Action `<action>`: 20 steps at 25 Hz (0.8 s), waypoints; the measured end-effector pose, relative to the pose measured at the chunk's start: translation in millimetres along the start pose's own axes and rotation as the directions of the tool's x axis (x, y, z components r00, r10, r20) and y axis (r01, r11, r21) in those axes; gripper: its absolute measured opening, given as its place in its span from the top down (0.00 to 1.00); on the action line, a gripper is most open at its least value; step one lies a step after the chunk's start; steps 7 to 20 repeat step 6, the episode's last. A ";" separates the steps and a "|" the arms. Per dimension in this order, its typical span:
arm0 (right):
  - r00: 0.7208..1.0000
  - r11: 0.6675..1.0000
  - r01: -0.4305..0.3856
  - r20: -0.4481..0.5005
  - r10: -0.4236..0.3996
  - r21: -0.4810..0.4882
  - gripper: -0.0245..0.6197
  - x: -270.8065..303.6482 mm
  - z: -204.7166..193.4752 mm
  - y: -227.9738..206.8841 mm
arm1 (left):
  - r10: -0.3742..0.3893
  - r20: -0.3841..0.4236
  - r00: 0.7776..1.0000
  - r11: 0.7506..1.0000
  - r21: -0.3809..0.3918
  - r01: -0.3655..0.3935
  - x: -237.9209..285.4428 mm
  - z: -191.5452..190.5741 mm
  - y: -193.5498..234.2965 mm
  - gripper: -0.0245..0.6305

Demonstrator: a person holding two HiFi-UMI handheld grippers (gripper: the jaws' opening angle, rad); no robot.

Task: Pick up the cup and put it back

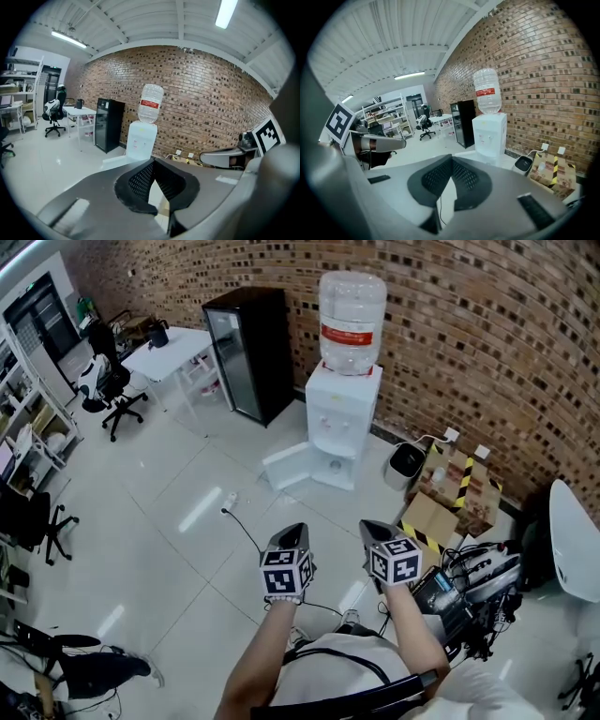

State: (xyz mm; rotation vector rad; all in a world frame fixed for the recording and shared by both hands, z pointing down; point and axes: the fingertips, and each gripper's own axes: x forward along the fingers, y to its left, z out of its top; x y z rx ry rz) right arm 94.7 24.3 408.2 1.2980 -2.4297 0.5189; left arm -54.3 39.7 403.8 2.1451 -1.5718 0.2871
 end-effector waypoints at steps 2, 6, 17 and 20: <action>1.000 1.000 0.005 0.000 -0.005 -0.002 0.95 -1.2 -0.3 4.3 | -0.005 0.000 1.000 1.000 0.001 0.005 -2.6 0.0 3.0 0.96; 1.000 1.000 0.013 0.006 -0.013 -0.009 0.95 -2.7 0.5 12.6 | -0.016 0.008 1.000 1.000 0.005 0.016 -6.3 2.7 8.5 0.96; 1.000 1.000 0.013 0.006 -0.013 -0.009 0.95 -2.7 0.5 12.6 | -0.016 0.008 1.000 1.000 0.005 0.016 -6.3 2.7 8.5 0.96; 1.000 1.000 0.013 0.006 -0.013 -0.009 0.95 -2.7 0.5 12.6 | -0.016 0.008 1.000 1.000 0.005 0.016 -6.3 2.7 8.5 0.96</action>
